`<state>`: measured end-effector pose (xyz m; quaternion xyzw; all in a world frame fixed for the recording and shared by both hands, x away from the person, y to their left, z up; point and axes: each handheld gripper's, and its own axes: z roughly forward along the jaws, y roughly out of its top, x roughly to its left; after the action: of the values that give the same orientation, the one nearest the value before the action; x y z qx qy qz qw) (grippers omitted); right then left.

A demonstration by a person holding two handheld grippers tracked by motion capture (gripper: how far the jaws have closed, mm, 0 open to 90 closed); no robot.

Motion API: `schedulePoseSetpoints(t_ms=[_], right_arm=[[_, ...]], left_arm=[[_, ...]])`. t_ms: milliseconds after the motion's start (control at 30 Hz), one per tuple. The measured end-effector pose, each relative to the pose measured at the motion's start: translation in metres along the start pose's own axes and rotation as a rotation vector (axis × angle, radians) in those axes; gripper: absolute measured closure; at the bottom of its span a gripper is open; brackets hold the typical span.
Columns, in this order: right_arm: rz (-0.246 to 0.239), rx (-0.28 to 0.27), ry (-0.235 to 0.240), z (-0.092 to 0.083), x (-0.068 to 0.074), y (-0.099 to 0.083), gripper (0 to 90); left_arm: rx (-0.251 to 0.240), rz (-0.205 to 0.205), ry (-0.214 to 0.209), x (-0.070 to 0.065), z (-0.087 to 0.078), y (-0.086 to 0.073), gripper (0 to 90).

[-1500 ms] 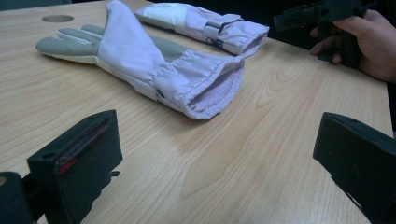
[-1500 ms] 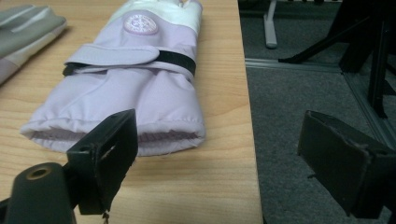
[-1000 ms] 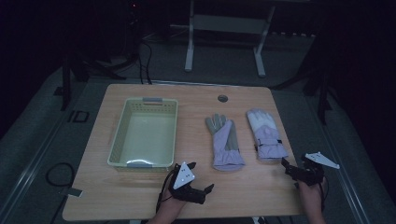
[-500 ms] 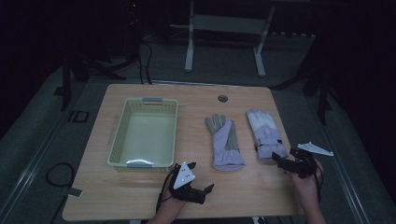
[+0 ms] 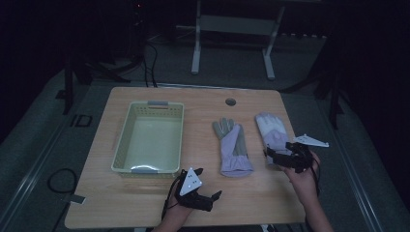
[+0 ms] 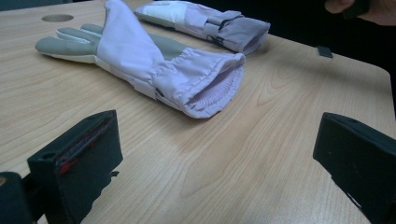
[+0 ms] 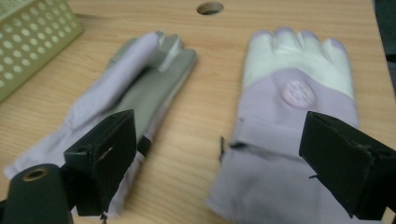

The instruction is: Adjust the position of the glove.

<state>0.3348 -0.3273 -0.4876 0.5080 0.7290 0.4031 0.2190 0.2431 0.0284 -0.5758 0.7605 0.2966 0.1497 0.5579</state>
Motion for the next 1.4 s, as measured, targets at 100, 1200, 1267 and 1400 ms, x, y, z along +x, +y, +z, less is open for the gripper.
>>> schedulePoseSetpoints(t_ms=[100, 1200, 1267, 1400], right_arm=[[-0.014, -0.007, 0.017, 0.005, 0.008, 0.007, 12.1], [-0.057, 0.111, 0.100, 0.092, 0.083, 0.025, 31.8], [-0.057, 0.121, 0.080, 0.097, 0.082, 0.022, 35.4], [-0.065, 0.157, 0.054, 0.104, 0.080, 0.016, 45.3]], left_arm=[[-0.001, -0.002, 0.000, 0.000, 0.000, 0.000, 1.3], [0.006, -0.004, -0.010, 0.001, 0.001, 0.000, 1.3], [0.006, -0.005, -0.011, 0.001, 0.001, 0.000, 1.3], [0.007, -0.008, -0.014, 0.001, 0.001, 0.000, 1.3]])
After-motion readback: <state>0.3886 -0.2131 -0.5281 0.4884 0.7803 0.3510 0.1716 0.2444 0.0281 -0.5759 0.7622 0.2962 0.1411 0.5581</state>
